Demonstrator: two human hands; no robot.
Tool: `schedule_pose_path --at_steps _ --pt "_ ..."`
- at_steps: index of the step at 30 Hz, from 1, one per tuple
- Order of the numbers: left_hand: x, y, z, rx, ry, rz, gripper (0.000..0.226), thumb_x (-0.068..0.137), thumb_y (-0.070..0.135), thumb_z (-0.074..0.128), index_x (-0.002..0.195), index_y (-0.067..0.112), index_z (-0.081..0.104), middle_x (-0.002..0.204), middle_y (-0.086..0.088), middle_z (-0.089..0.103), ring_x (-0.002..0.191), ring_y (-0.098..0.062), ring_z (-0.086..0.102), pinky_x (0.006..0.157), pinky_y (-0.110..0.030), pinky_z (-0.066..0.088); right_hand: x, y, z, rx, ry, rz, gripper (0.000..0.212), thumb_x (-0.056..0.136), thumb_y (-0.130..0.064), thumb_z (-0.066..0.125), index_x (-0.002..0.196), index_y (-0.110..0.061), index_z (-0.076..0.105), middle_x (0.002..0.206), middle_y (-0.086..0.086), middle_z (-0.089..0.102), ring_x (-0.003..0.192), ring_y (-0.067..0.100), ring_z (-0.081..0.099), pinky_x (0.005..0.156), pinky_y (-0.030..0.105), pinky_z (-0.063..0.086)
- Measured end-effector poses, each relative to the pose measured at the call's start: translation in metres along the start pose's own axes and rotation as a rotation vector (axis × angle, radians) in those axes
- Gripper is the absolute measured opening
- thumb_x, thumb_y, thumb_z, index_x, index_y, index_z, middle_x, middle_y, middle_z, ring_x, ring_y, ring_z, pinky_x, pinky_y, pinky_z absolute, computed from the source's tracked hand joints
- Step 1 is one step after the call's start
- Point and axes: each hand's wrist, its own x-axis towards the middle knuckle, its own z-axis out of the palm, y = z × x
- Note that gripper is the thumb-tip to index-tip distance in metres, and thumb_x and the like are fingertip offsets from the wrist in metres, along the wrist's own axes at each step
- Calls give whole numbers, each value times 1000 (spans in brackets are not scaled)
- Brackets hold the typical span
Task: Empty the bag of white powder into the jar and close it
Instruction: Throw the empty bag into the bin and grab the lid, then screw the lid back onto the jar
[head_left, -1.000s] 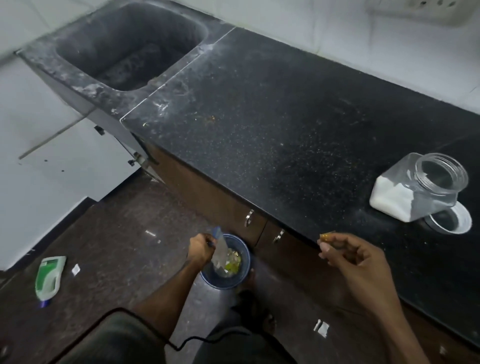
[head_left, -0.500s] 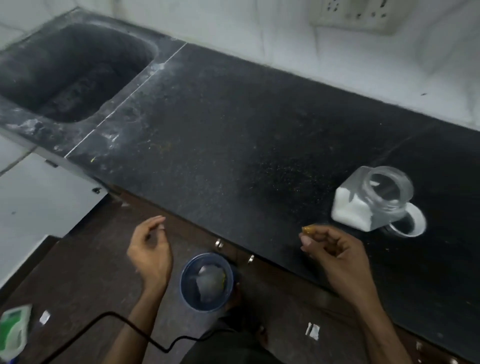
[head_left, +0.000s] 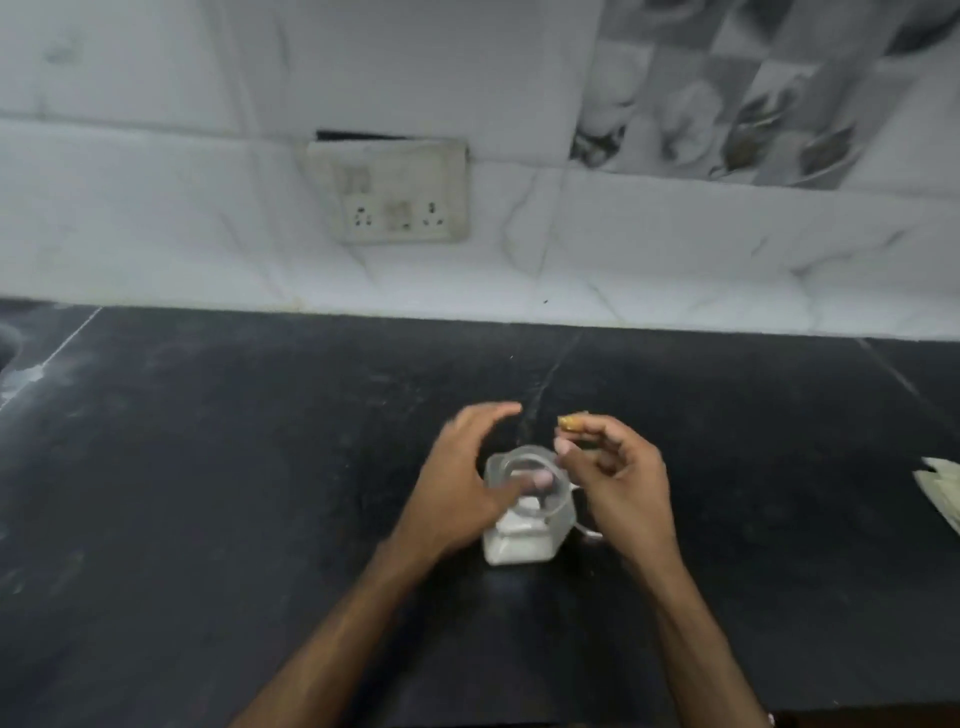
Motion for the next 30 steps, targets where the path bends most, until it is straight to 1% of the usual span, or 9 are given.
schedule_pose_path --at_steps 4,6,9,11,15,20,24,26,30 --pt "5 -10 43 43 -131 -33 102 46 62 86 135 45 39 134 23 46 123 3 47 102 -13 38 26 57 -40 -312 90 105 26 80 -6 82 95 -25 73 100 -6 76 90 8 73 90 33 58" --pt "7 -15 57 45 -92 -54 98 45 57 88 129 52 38 126 30 50 117 4 51 95 -7 37 33 86 -52 -560 -131 189 54 71 -20 87 122 -21 68 129 -2 67 121 13 62 103 22 44" --pt "15 -19 63 -2 -45 -82 90 44 53 90 119 57 41 119 32 54 114 5 52 93 -12 41 37 110 -52 -824 -515 281 98 63 -47 83 150 -29 41 162 0 33 146 22 35 117 31 33" --pt "23 -22 62 -43 -50 -106 94 41 54 91 120 57 40 121 26 57 114 5 53 91 -10 41 41 115 -43 -923 -554 270 104 66 -50 80 155 -34 27 164 -4 24 147 24 32 116 37 36" --pt "33 -28 57 -97 -38 -121 101 37 49 96 123 54 42 119 17 61 112 8 54 90 -9 42 53 120 -24 -1040 -440 169 100 71 -57 74 154 -35 23 154 -8 34 138 23 37 109 41 41" --pt "40 -36 50 -96 4 -124 104 34 51 96 123 54 43 119 18 61 111 6 57 93 -15 44 71 119 -19 -882 -356 172 106 66 -53 77 154 -42 19 139 -3 43 132 21 44 102 35 47" --pt "41 -46 45 -150 13 -120 108 31 48 98 125 50 47 119 14 64 111 3 60 98 -25 48 82 93 -26 -236 -226 206 98 56 -30 85 139 -55 39 131 -8 51 113 12 63 91 28 54" --pt "44 -51 44 -185 24 -102 112 28 46 100 127 48 47 118 14 67 110 0 64 96 -25 51 81 71 -25 4 -212 119 90 57 -16 84 134 -41 48 129 -5 60 105 8 68 84 25 56" --pt "44 -53 44 -203 38 -120 121 29 42 100 135 37 40 114 19 70 107 0 66 90 -14 51 69 39 -10 91 -227 -92 74 63 -13 87 123 -18 43 126 -2 65 115 15 66 91 26 54"
